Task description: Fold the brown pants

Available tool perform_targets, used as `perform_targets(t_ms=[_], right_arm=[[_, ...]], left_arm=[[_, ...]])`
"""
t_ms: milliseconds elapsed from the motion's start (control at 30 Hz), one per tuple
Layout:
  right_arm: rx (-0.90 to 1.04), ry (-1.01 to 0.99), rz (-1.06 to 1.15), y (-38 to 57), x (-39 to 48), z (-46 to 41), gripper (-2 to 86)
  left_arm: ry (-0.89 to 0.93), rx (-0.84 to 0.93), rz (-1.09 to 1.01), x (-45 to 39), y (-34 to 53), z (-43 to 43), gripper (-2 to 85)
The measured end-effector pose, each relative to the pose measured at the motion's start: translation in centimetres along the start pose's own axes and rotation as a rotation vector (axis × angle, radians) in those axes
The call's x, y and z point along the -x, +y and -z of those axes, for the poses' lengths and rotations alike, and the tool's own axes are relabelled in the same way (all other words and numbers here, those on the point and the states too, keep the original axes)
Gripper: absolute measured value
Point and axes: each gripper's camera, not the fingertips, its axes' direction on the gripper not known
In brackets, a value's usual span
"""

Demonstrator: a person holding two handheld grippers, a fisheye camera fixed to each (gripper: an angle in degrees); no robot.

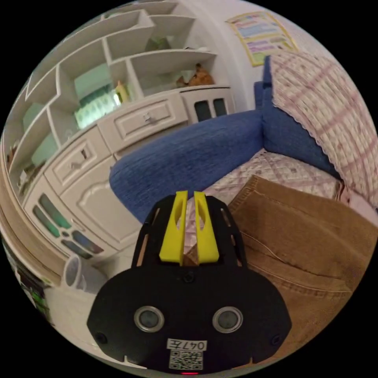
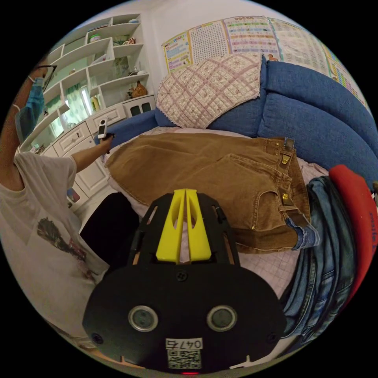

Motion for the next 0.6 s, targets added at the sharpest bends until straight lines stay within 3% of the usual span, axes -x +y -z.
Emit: perform_targets(t_ms=[100, 233, 400, 600], right_arm=[[-0.038, -0.013, -0.017, 3.2, -0.2, 1.9, -0.8], [-0.066, 0.045, -0.065, 8.1, -0.4, 4.6, -0.9], [0.011, 0.242, -0.208, 14.0, -1.5, 7.5, -1.0], [-0.126, 0.291, -0.431, 24.5, -4.3, 14.5, -0.6]], left_arm=[[0.197, 0.052, 0.013, 4.5, 4.6, -3.8, 7.2], [0.462, -0.072, -0.166, 7.8, 16.4, -1.3, 4.9], [0.671, -0.107, -0.399, 8.6, 34.4, 2.7, 2.0], [0.857, -0.026, -0.549, 7.9, 51.8, 0.5, -0.6]])
